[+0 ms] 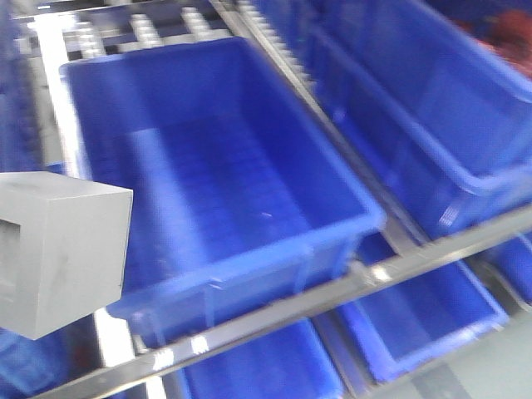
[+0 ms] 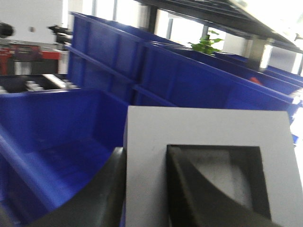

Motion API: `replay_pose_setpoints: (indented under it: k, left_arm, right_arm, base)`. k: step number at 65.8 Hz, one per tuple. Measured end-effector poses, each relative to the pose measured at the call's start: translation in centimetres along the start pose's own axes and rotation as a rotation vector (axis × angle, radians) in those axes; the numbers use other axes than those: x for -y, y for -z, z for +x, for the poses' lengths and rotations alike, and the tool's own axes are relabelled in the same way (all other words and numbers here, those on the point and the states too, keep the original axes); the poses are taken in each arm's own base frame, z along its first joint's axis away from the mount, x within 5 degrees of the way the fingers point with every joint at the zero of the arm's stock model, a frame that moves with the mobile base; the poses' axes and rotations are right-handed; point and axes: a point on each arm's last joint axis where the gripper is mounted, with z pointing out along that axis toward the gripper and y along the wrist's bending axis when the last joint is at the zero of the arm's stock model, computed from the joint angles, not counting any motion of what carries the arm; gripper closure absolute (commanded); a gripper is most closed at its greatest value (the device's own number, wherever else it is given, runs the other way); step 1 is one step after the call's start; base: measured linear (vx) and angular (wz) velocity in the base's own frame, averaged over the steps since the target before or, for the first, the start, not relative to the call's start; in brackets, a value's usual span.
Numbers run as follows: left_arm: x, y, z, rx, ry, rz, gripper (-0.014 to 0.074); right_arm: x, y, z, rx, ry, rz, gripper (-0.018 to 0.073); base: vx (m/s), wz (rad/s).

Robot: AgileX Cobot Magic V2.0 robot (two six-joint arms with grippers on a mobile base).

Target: Sort gray base to blue bin

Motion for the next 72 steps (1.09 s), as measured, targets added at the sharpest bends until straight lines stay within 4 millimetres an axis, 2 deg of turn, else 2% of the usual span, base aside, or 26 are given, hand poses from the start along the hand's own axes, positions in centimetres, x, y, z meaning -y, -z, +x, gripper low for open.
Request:
replay_pose_setpoints:
  k: [40,72]
  left_arm:
    - [0.0,0.0,0.0,0.0,0.0,0.0,0.0603]
    - [0.0,0.0,0.0,0.0,0.0,0.0,0.0603]
  right_arm:
    - [0.0,0.0,0.0,0.0,0.0,0.0,0.0564]
    - [0.0,0.0,-0.11,0.012,0.0,0.0,0.0564]
  base:
    - [0.13,0.53]
    - [0.03,0.12]
